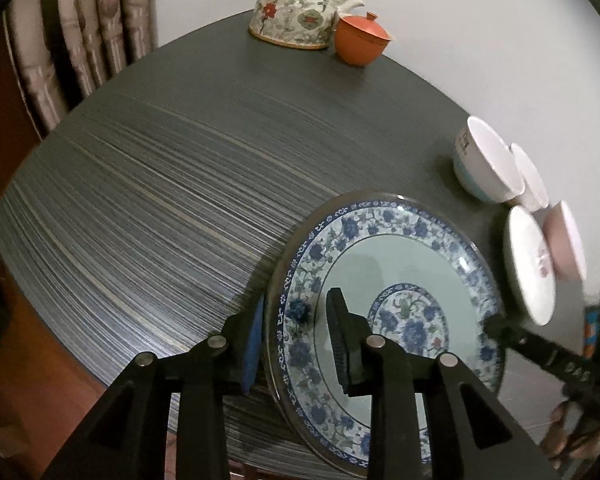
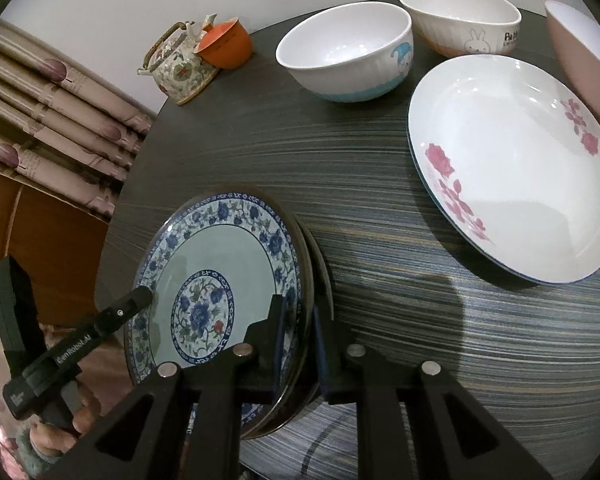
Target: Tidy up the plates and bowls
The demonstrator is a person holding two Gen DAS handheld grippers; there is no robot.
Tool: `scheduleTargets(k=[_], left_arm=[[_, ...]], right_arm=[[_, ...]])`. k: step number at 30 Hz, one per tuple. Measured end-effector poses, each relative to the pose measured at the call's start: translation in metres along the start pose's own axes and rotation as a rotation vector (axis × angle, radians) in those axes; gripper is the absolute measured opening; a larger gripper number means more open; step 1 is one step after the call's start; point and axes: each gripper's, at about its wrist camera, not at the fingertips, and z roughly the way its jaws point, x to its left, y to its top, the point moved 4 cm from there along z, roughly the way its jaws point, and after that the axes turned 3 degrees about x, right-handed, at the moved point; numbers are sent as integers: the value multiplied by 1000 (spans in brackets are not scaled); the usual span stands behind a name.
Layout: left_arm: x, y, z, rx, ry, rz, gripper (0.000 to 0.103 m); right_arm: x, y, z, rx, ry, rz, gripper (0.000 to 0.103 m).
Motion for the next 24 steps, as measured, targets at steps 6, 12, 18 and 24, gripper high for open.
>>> scheduleTargets(k=[6,12,18,24], left_arm=[[-3,-1,0,-13,27,27,29],[-6,-2,1,-13,56,48,30],[-5,0,1,-3,42,40,35],[-4,1,-2,-12,28,33,39]], right_arm=[[1,1,-1,-1,-12,-6,16],[2,0,-1,-4,-13,-15,18],[5,0,1,1,-1,-28,25],[10,-1,1,20,-23,-52,29]])
